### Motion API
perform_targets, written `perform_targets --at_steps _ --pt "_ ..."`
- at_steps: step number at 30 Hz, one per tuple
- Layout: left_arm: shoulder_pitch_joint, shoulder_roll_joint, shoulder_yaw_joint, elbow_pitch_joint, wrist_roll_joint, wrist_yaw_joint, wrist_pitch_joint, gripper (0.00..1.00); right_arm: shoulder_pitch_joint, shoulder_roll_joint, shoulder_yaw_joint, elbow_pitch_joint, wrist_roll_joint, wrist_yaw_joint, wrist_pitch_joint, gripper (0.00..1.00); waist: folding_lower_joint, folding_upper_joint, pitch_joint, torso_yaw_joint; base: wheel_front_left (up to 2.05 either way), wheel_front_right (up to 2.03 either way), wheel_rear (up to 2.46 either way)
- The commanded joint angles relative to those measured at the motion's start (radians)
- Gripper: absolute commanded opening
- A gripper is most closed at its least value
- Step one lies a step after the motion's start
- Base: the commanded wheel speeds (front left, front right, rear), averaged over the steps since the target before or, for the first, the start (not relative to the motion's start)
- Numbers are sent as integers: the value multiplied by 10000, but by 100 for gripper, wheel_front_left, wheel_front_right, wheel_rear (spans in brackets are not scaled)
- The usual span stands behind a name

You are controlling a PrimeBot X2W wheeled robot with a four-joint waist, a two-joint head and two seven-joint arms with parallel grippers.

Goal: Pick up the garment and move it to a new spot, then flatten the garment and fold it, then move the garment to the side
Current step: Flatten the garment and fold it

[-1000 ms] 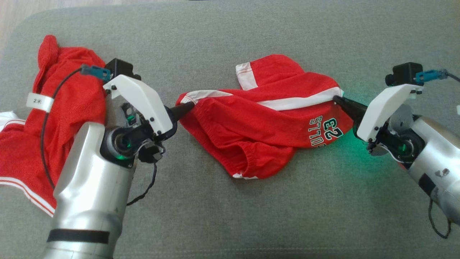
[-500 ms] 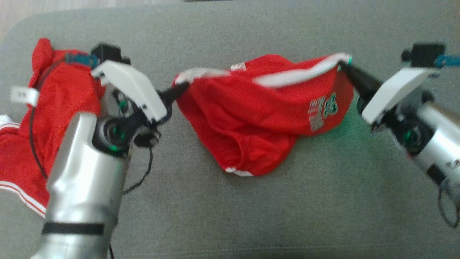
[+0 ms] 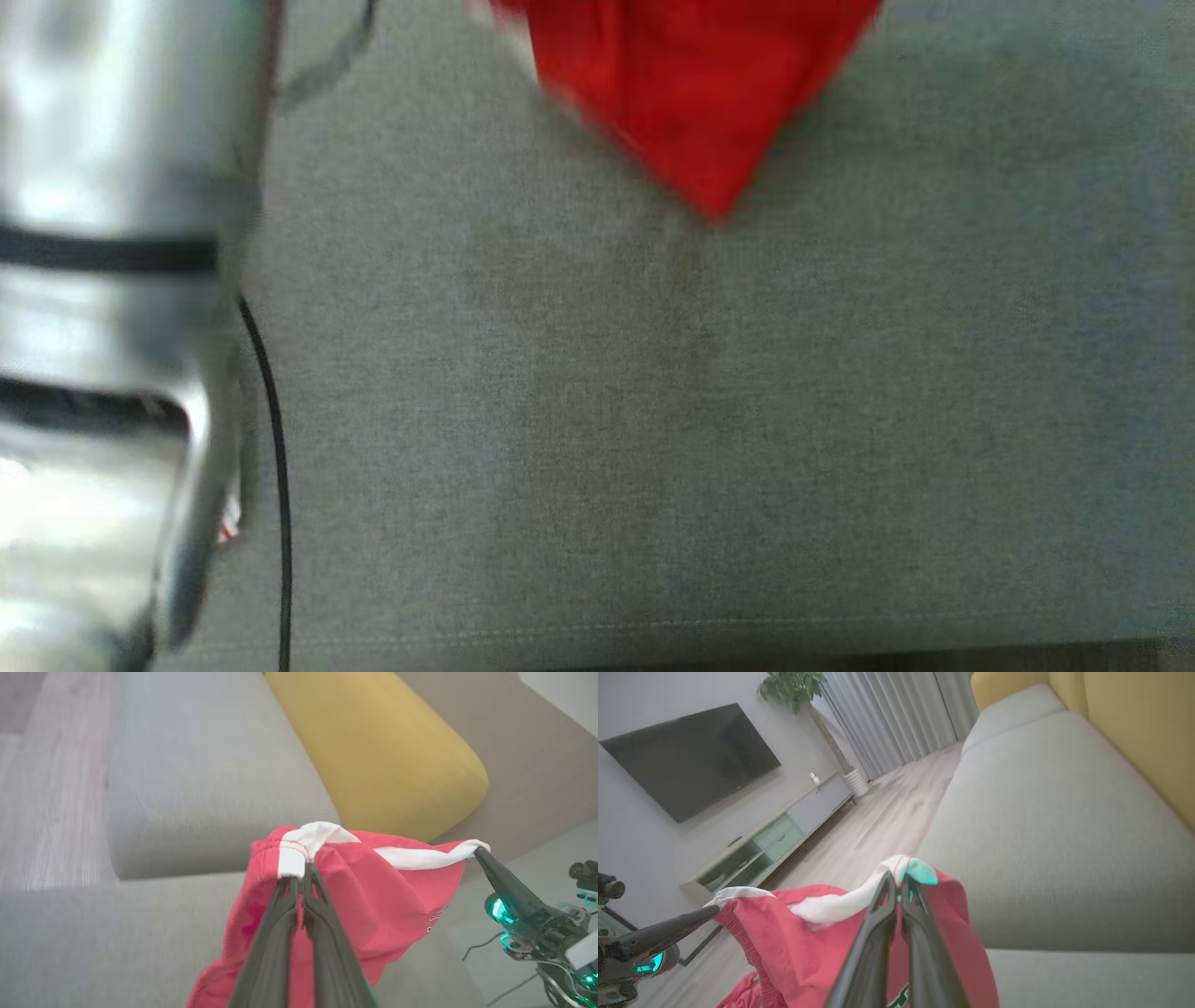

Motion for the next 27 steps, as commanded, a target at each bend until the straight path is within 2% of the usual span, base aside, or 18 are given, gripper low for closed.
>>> perform_targets --at_steps 1,8,13,16,19,25,27 --pt "-826 308 159 -188 150 -76 -189 0 -348 -233 -245 -167 26 -7 0 0 -2 0 630 -80 0 0 0" --pt "-3632 234 248 1175 381 -478 -1242 0 -2435 -550 -963 -572 -162 -7 -448 0 -2 0 1377 -358 0 0 0" --pt "-4473 261 -116 1963 399 -1263 -1119 0 -2944 -894 -1162 -549 -117 -7 -655 0 -2 0 1642 -479 0 0 0" --pt "-4191 413 -556 2372 313 -1595 -617 0 -2542 -1087 -945 -506 82 -7 -375 0 -2 0 1638 -518 0 0 0" --pt "-3526 675 -1118 2554 194 -1710 -116 0 -1841 -1249 -664 -566 283 -7 -201 0 -2 0 1476 -562 0 0 0" --pt "-1830 1450 -2644 1574 -515 -1728 848 0 -302 -1497 95 -642 645 -7 576 0 -2 0 737 -640 0 0 0" --pt "-1548 1605 -2874 1400 -671 -1728 1055 0 -41 -1515 255 -651 723 -7 810 0 -2 0 564 -649 0 0 0"
